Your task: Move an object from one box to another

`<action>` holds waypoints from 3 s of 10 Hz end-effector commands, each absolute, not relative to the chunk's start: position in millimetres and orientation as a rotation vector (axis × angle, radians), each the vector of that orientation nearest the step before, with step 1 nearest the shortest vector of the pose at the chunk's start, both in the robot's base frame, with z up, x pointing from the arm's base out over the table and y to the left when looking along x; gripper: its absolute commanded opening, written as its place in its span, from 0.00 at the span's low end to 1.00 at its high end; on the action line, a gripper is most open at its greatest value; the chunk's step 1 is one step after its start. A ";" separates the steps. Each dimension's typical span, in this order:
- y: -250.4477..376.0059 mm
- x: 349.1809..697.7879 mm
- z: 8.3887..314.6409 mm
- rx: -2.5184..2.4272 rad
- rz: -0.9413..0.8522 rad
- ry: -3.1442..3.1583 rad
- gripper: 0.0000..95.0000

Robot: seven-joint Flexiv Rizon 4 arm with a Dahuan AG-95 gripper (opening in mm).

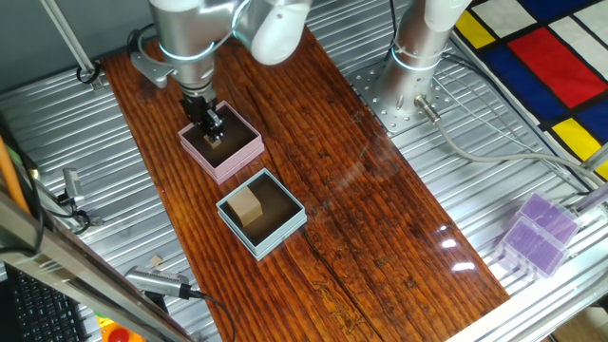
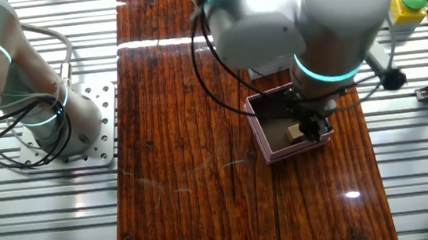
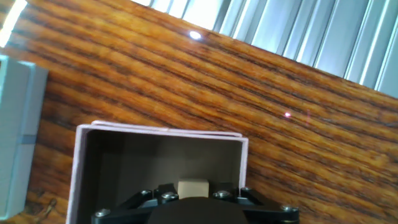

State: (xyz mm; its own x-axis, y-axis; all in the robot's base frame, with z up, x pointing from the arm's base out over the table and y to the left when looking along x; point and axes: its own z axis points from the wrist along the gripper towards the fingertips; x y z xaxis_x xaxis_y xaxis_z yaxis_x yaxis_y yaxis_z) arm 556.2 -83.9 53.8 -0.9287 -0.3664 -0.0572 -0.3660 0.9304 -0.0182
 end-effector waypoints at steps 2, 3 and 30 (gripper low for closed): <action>-84.6 555.9 52.0 -0.589 -0.018 3.024 0.40; -83.2 555.8 50.1 -0.587 -0.018 3.026 0.40; 59.3 568.9 204.5 -0.262 0.001 3.055 0.00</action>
State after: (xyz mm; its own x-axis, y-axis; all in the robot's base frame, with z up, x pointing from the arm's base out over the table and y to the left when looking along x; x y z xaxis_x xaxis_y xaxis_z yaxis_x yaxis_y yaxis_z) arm 565.8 30.7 194.2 -0.9828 -0.1757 -0.0569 -0.1740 0.9842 -0.0341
